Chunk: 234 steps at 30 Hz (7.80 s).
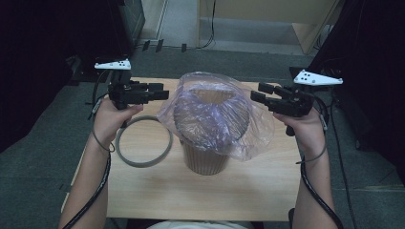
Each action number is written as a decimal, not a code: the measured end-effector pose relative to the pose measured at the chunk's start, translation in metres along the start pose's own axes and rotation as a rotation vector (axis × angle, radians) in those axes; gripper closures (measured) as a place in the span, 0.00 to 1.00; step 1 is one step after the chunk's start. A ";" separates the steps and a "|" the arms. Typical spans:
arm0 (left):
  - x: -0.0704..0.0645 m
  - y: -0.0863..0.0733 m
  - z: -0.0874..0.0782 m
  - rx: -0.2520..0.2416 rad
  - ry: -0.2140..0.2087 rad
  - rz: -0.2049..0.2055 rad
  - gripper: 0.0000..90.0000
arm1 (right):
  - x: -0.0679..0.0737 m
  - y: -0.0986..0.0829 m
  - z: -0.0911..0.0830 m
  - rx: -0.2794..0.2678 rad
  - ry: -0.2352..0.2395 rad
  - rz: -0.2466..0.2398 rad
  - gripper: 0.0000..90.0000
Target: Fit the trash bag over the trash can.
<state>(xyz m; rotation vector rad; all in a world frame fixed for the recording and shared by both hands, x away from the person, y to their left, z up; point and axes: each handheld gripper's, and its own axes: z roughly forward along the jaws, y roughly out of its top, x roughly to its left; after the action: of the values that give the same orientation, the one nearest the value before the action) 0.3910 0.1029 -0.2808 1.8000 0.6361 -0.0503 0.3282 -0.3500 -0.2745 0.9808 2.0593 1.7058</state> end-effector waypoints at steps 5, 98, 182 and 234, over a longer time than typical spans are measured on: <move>-0.005 -0.001 0.014 0.045 -0.003 0.020 0.47 | 0.001 -0.005 0.014 0.051 0.005 -0.010 0.54; 0.033 -0.024 0.020 0.036 0.069 -0.084 0.64 | -0.033 -0.036 0.029 0.071 -0.115 0.057 0.62; -0.017 -0.043 -0.001 0.116 -0.095 0.011 0.54 | 0.015 -0.048 -0.019 0.124 0.097 0.013 0.63; -0.030 -0.017 0.019 0.125 -0.059 0.019 0.39 | 0.027 -0.013 -0.001 0.108 0.045 0.029 0.50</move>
<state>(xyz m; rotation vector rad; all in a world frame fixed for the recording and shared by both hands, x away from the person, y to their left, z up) 0.3635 0.0771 -0.2919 1.9172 0.5845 -0.1326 0.3039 -0.3333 -0.2817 1.0182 2.1964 1.6608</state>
